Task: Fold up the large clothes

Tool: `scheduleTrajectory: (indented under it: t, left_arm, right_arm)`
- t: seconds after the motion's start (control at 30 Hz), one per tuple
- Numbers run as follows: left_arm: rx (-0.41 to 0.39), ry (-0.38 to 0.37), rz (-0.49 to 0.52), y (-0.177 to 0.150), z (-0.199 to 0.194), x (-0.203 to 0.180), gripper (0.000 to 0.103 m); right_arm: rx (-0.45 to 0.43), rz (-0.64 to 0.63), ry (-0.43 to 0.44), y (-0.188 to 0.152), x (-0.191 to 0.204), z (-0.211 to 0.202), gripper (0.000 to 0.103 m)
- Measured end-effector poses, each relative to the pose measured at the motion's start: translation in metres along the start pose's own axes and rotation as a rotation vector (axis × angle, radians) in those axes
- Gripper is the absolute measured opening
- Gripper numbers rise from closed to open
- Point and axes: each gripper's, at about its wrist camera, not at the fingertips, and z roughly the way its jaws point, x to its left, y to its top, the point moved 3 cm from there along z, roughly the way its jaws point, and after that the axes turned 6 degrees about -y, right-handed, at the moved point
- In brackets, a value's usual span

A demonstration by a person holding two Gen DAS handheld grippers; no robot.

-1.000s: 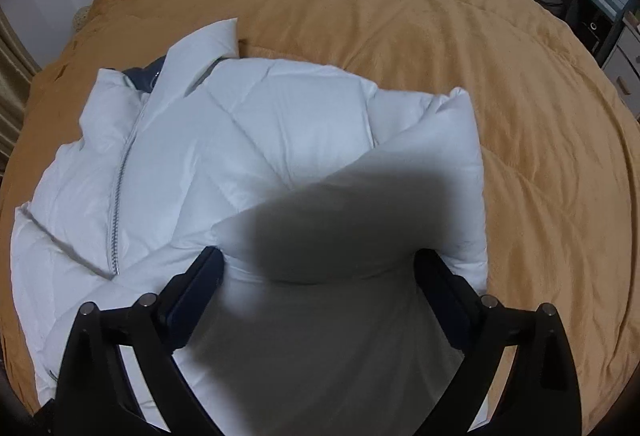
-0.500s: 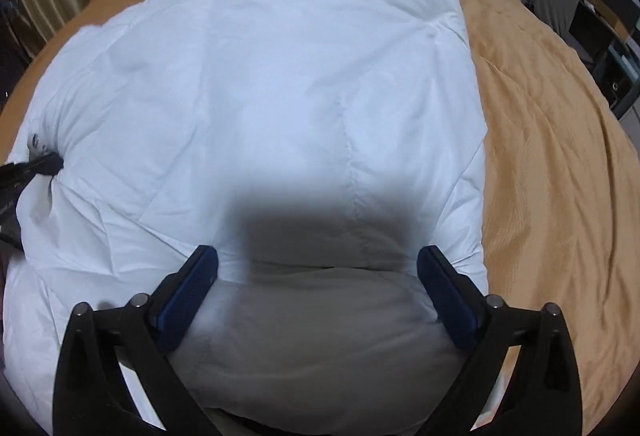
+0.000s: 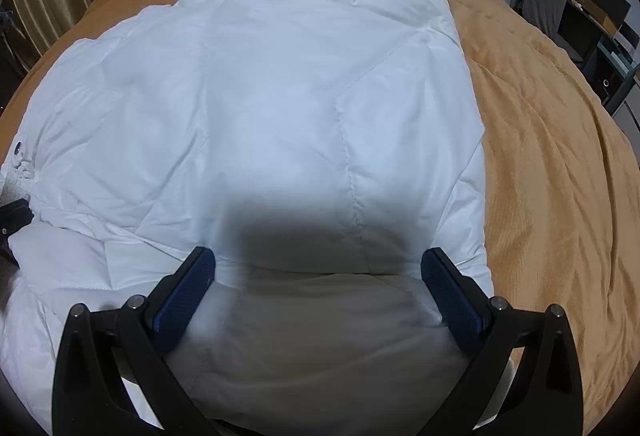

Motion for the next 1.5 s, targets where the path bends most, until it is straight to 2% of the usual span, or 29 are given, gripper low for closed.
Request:
scheduleTrajectory:
  t: [0.07,0.1,0.2,0.27,0.3,0.33,0.4,0.47,0.57,0.63,0.73,0.83,1.0,1.07,1.13,1.23,1.33,1.37,1.43,1.47,1.5]
  left_arm:
    - [-0.021,0.039,-0.018,0.000,-0.014,0.006,0.012]
    - [-0.041,0.035,-0.025,0.002,-0.021,0.007,0.011]
    - [-0.102,-0.028,-0.020,0.009,-0.031,-0.002,0.010]
    - [-0.079,-0.038,0.031,0.014,-0.015,-0.019,0.012]
    - [-0.032,-0.017,0.045,0.012,0.002,-0.023,0.012]
    - [0.012,-0.007,0.033,0.010,0.017,-0.023,0.012]
    - [-0.013,-0.039,-0.007,0.006,0.028,-0.017,0.012]
    - [-0.001,-0.062,-0.018,0.007,0.026,-0.017,0.012]
    - [0.007,-0.091,-0.061,0.010,0.004,-0.007,0.012]
    - [-0.003,-0.068,-0.065,0.002,-0.010,-0.001,0.012]
    - [0.051,-0.057,-0.055,-0.027,-0.018,0.006,0.011]
    - [0.133,-0.034,-0.061,-0.068,-0.023,0.010,0.011]
    - [0.144,-0.002,-0.061,-0.115,-0.057,0.015,0.011]
    - [0.142,-0.032,-0.120,-0.132,-0.067,0.022,0.011]
    - [0.130,-0.083,-0.190,-0.146,-0.075,0.031,0.011]
    - [0.112,-0.102,-0.275,-0.144,-0.096,0.046,0.011]
    - [0.002,-0.091,-0.358,-0.133,-0.132,0.083,0.011]
    - [-0.009,-0.078,-0.383,-0.129,-0.138,0.098,0.011]
    - [0.028,-0.051,-0.435,-0.118,-0.135,0.130,0.029]
    - [0.048,-0.053,-0.454,-0.114,-0.131,0.145,0.057]
    - [0.049,-0.065,-0.473,-0.110,-0.127,0.158,0.077]
  right_arm:
    - [0.000,0.002,0.001,0.000,-0.001,0.000,0.103]
    - [-0.005,0.010,-0.003,0.001,-0.001,-0.004,0.102]
    - [-0.100,0.001,-0.057,-0.001,0.005,-0.038,0.099]
    - [-0.169,-0.042,-0.023,-0.002,0.022,-0.063,0.099]
    - [-0.172,-0.069,-0.009,-0.003,0.033,-0.069,0.099]
    - [-0.148,-0.099,-0.011,-0.005,0.044,-0.068,0.100]
    - [-0.066,-0.150,-0.041,-0.014,0.058,-0.048,0.100]
    - [0.000,-0.128,-0.022,-0.026,0.053,-0.026,0.103]
    - [0.017,-0.100,-0.003,-0.021,0.041,-0.034,0.103]
    - [-0.011,-0.072,-0.010,-0.020,0.028,-0.051,0.103]
    - [0.048,-0.051,0.014,-0.036,0.013,-0.059,0.103]
    - [0.150,-0.121,-0.038,-0.072,0.013,-0.057,0.103]
    - [0.216,-0.228,-0.081,-0.129,0.006,-0.080,0.103]
    - [0.247,-0.224,-0.061,-0.146,-0.004,-0.088,0.103]
    - [0.240,-0.208,-0.030,-0.156,-0.012,-0.096,0.103]
    - [0.267,-0.207,-0.027,-0.149,-0.012,-0.094,0.103]
    - [0.230,-0.160,0.006,-0.130,-0.027,-0.104,0.103]
    - [0.207,-0.130,0.008,-0.123,-0.036,-0.109,0.103]
    - [0.171,-0.050,0.018,-0.108,-0.063,-0.117,0.103]
    - [0.175,-0.009,0.031,-0.101,-0.076,-0.116,0.103]
    - [0.194,0.046,0.045,-0.094,-0.091,-0.112,0.103]
